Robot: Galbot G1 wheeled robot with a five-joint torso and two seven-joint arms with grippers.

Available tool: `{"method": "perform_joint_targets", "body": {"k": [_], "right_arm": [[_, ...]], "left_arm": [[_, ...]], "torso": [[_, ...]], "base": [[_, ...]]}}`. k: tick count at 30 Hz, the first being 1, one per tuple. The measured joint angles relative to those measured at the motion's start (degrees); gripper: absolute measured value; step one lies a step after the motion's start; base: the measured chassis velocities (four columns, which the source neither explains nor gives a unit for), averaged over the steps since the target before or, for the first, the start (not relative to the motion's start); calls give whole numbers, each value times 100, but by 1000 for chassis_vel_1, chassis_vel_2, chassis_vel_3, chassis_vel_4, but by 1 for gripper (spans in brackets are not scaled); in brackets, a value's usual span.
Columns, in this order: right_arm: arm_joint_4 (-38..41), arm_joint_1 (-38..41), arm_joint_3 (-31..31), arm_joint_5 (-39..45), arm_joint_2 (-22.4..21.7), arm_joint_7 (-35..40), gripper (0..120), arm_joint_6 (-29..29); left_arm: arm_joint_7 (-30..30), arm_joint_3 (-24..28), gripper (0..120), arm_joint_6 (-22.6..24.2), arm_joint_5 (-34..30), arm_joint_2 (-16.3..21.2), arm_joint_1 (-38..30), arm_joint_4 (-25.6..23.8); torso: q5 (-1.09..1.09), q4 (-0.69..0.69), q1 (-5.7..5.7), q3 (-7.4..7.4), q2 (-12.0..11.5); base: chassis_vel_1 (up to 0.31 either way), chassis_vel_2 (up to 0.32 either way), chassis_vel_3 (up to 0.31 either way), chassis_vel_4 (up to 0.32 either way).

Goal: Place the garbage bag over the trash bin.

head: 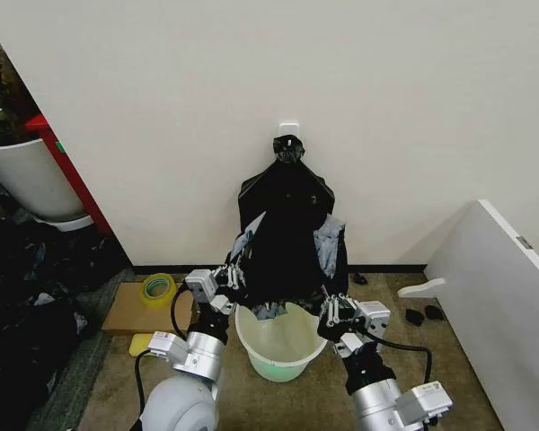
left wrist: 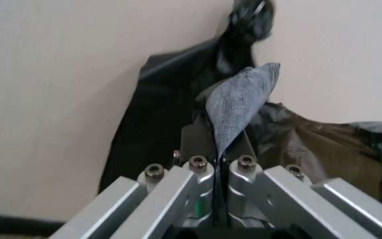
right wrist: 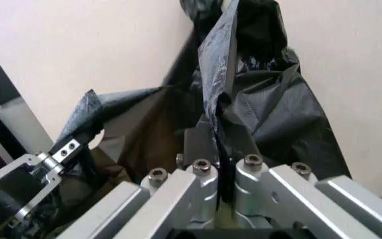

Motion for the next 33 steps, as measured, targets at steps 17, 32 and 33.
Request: {"method": "perform_joint_targets", "body": {"k": [17, 32, 33], "right_arm": [[-942, 314, 19, 46, 19, 73, 0, -115], [-450, -66, -181, 1070, -660, 882, 0, -1577], [-450, -66, -181, 1070, -660, 882, 0, -1577]], "left_arm": [[-237, 141, 0, 184, 265, -325, 160, 844], [-860, 284, 0, 340, 1472, -266, 314, 1182], [-860, 284, 0, 340, 1472, -266, 314, 1182]], "torso": [[0, 0, 0, 0, 0], [0, 0, 0, 0, 0], [0, 0, 0, 0, 0]], "base": [[0, 0, 0, 0], [0, 0, 0, 0], [0, 0, 0, 0]]}}
